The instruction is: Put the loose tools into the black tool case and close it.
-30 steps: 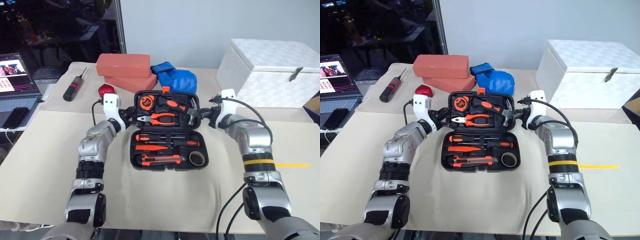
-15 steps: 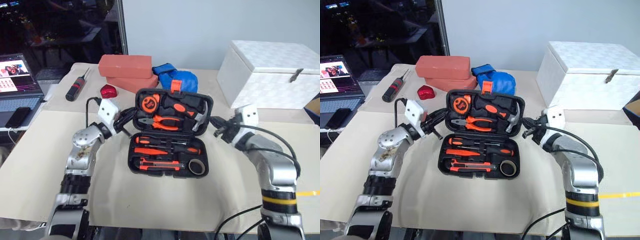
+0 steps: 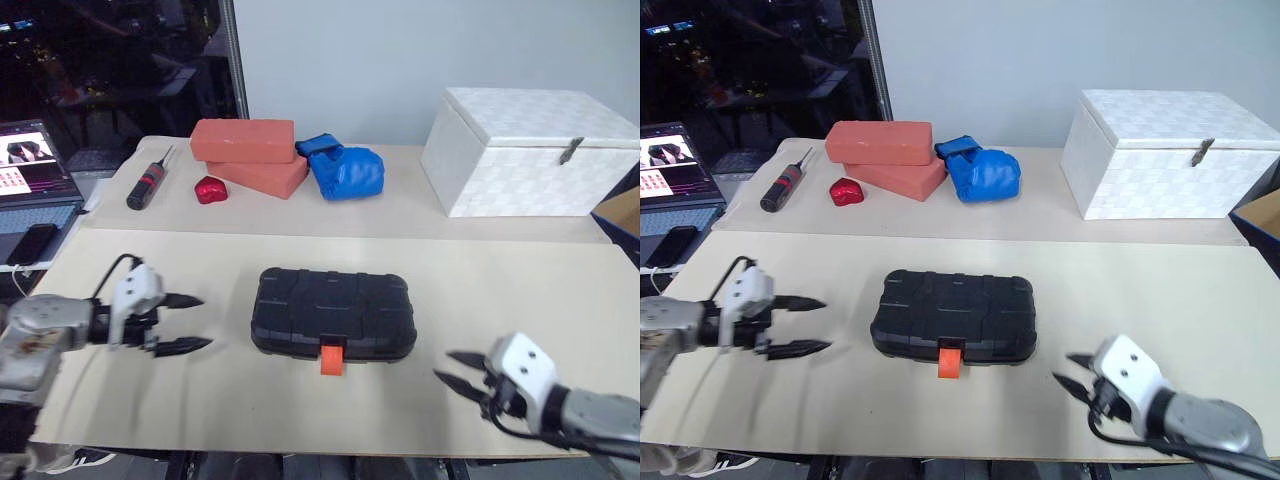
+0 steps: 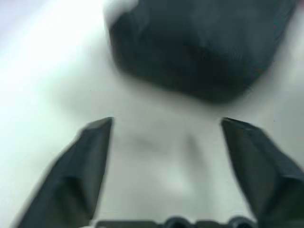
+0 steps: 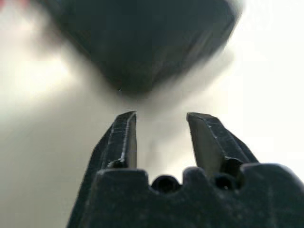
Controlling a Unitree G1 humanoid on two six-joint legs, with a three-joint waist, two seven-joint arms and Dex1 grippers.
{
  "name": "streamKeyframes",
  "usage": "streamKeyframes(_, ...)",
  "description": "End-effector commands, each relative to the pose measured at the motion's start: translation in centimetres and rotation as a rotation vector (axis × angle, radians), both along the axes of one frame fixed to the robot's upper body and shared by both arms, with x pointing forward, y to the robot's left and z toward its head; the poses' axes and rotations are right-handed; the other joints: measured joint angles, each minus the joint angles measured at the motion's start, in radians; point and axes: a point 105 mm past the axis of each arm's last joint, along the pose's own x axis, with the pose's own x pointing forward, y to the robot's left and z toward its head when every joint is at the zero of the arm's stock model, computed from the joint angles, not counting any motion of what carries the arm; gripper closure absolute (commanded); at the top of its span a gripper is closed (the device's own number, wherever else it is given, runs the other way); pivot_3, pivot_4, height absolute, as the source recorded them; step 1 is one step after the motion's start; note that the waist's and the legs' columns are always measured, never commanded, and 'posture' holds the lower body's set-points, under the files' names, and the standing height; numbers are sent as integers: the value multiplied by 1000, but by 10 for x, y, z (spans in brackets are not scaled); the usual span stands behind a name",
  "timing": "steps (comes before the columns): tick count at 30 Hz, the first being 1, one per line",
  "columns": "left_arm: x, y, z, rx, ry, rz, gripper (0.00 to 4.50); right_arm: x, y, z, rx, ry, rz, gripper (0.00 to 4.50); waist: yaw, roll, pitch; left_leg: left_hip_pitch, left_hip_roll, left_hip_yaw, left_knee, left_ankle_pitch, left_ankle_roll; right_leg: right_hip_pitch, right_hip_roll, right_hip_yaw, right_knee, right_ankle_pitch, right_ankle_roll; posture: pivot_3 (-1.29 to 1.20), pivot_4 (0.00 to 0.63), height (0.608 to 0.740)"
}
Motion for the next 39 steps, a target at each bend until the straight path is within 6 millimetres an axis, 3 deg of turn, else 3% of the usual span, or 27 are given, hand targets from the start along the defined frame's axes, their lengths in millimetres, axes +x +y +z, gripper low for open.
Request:
streamKeyframes(1, -4, 1, 29, -65, 14, -33, 21, -14, -1, 22, 33, 16, 62, 2775, 4, 0, 0, 1, 2, -1, 0, -2, -3, -1, -1, -1, -3, 0, 0, 0, 150, 740)
streamKeyframes(4, -15, -20, 41, -128, 60, -154, 0, -23, 22, 29, 172, 70, 151, 3623, 5, 0, 0, 0, 13, 5, 0, -3, -4, 1, 0, -6, -15, 0, 0, 0, 150, 740)
streamKeyframes(7, -14, -54, 46, -157, 30, -266, 712, -18, 45, 13, 176, 144, 232, 4500, 2, -3, -1, -4, 15, 7, -1, -3, -4, 1, -2, -7, -17, 0, 0, 0, 150, 740)
streamKeyframes(12, -11, -87, 46, -168, -23, -349, 2651, 26, 57, -15, 101, 105, 104, 4500, -2, -5, -1, -5, 11, 16, -1, -3, -4, 0, -10, -10, -15, 1, 1, 0, 150, 740)
streamKeyframes(16, -10, -108, 50, -186, -51, -402, 4113, 71, 58, -18, 63, 2, -55, 4500, 2, -7, 0, -11, 10, 17, 0, 3, 5, -7, -6, -10, -11, 4, 4, 0, 150, 740)
streamKeyframes(18, -8, -115, 51, -184, -61, -414, 4356, 99, 60, -11, 35, -72, -114, 4500, -2, -11, 0, -11, 13, 17, 0, 1, 5, -8, 0, -7, -9, 4, 3, 0, 150, 740)
streamKeyframes(21, 0, -124, 49, -172, -82, -401, 4356, 144, 73, 14, 44, -186, -141, 4500, -12, -14, 3, -9, 13, 18, 2, 1, 5, -12, 3, -2, -1, 5, 2, 0, 150, 740)
streamKeyframes(26, 13, -136, 47, -188, -108, -356, 4356, 188, 99, 32, 95, -260, -108, 4500, -9, -14, 4, -7, 13, 16, 2, 4, 8, -12, 5, -2, 2, 9, -1, 0, 150, 740)
streamKeyframes(29, 24, -143, 50, -203, -143, -311, 4356, 189, 102, 24, 64, -206, -65, 4500, -5, -14, 4, -8, 13, 16, 2, 5, 9, -12, 4, -1, 2, 8, 1, 0, 150, 740)
streamKeyframes(32, 35, -142, 50, -193, -152, -258, 4356, 177, 80, 28, 64, -168, -128, 4500, 3, -13, 4, -13, 12, 16, 2, 4, 10, -14, 4, -1, 2, 9, 8, 0, 150, 740)
streamKeyframes(36, 43, -137, 22, -70, -103, -216, 4356, 140, 63, 40, 112, -106, -151, 4500, 15, -13, 4, -17, 10, 15, 2, 0, 11, -16, 3, -1, 2, 9, 5, 0, 150, 740)
streamKeyframes(39, 45, -138, 10, -31, -74, -209, 4356, 120, 70, 42, 151, -64, -131, 4500, 14, -13, 4, -16, 10, 15, 2, -2, 11, -16, 3, -1, 1, 9, 4, 0, 150, 740)
